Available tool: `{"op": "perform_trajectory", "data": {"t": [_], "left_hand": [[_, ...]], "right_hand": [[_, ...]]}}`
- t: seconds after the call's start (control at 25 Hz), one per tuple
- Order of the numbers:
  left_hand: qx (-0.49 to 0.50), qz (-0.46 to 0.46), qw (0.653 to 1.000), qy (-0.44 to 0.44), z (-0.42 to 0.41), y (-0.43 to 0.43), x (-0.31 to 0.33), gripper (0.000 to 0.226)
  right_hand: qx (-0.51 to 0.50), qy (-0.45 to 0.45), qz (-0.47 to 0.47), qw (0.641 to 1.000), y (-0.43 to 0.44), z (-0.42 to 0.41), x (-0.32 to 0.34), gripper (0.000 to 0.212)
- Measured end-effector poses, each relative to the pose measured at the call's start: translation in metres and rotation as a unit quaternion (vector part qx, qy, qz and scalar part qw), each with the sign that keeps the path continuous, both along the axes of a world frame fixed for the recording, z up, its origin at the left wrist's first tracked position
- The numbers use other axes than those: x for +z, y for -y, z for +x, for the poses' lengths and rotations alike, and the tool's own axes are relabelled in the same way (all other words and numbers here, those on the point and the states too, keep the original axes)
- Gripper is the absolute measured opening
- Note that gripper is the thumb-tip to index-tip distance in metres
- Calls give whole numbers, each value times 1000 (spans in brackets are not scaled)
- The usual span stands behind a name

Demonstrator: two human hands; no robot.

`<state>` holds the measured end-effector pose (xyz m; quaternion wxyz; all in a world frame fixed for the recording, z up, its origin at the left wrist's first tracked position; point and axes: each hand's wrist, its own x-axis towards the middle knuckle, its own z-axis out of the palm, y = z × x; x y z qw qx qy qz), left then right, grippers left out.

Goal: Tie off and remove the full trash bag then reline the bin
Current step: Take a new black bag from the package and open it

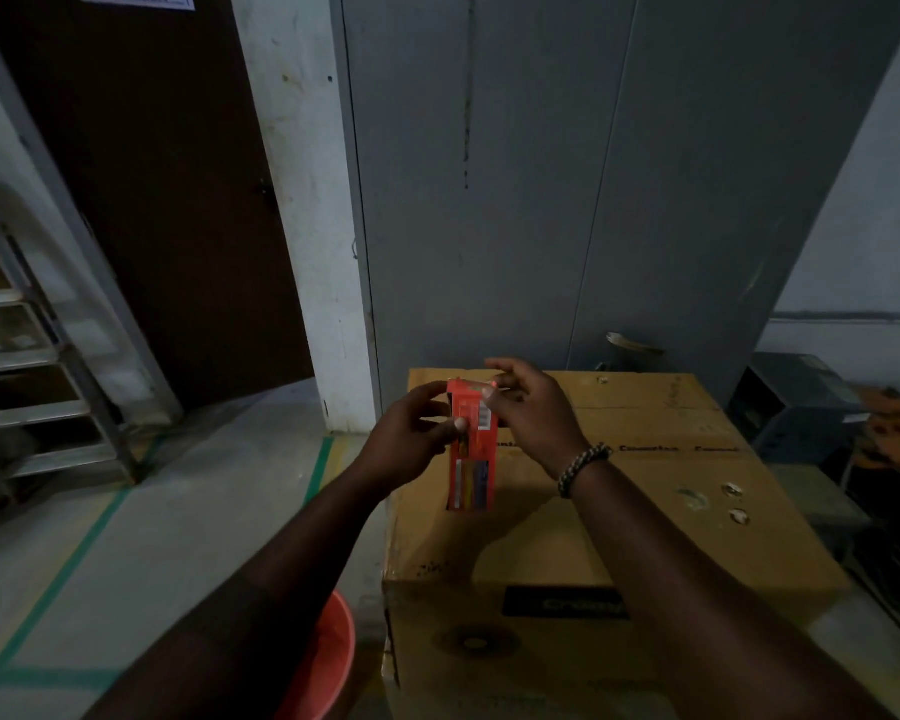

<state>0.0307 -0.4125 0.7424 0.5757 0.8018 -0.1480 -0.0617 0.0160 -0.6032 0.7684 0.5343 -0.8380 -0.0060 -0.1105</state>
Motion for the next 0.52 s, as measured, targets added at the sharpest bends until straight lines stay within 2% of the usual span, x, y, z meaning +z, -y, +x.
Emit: {"op": "perform_trajectory", "data": {"t": [0.16,0.28,0.4,0.52], "left_hand": [[13,25,997,72,1,-6,-9,60],[32,75,982,172,-6,-2,-7,59],[65,176,941,280,-12,7,-2,59],[67,246,909,329,-20,20,0,63]], "right_hand": [[44,14,0,999,2,-6,-10,65],[33,15,-9,999,2,-9,-22,56],[29,-25,36,999,4,-10,-32,50],[24,-34,61,997,5,-10,-39,49]]}}
